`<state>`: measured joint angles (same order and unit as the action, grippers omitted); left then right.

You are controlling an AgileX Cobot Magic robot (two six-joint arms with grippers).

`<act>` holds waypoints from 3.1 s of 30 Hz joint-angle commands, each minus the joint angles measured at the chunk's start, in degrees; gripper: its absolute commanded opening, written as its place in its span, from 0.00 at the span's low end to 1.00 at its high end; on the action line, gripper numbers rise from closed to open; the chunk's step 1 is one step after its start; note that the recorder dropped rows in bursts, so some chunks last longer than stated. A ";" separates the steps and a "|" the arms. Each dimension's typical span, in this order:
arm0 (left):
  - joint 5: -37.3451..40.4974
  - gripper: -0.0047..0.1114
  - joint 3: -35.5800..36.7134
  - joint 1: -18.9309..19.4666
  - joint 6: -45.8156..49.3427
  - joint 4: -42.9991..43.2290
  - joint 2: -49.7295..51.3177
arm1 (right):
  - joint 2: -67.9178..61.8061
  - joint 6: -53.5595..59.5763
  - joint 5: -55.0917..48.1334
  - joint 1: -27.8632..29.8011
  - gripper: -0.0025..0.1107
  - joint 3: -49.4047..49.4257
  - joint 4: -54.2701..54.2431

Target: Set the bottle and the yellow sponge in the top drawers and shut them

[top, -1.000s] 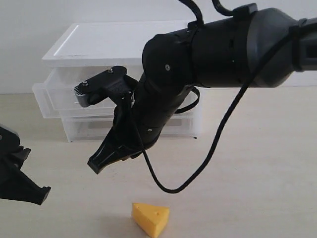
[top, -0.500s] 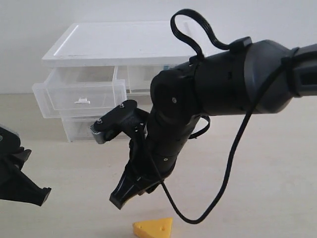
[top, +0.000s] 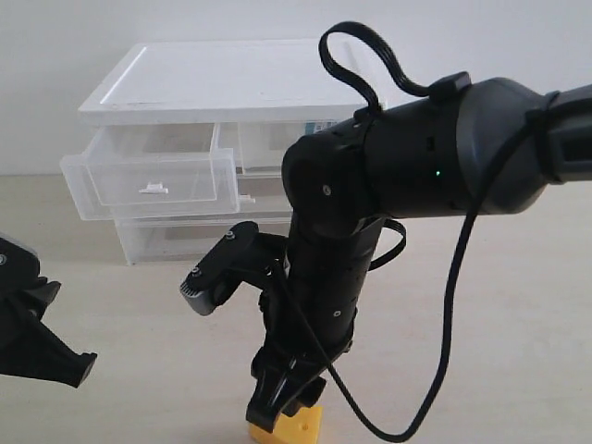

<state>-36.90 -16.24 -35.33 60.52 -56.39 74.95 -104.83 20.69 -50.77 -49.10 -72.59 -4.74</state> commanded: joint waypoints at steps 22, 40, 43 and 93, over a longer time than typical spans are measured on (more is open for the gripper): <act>0.65 0.07 0.34 0.10 -0.60 0.34 -0.57 | -11.75 9.86 0.79 -0.06 0.35 0.09 -5.47; 0.65 0.07 0.34 0.10 -0.60 0.34 -0.57 | -6.15 7.45 -0.48 -0.06 0.02 -0.11 -2.34; 0.65 0.07 0.34 0.10 -0.60 0.34 -0.57 | -2.48 4.38 -2.43 -0.06 0.02 -0.16 1.11; 4.40 0.07 0.34 0.10 -1.30 3.07 -0.57 | 3.81 4.75 -7.79 -0.06 0.02 -26.36 0.87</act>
<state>-33.01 -16.24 -35.33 60.04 -53.38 74.95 -101.97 24.92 -58.34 -49.12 -95.98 -3.88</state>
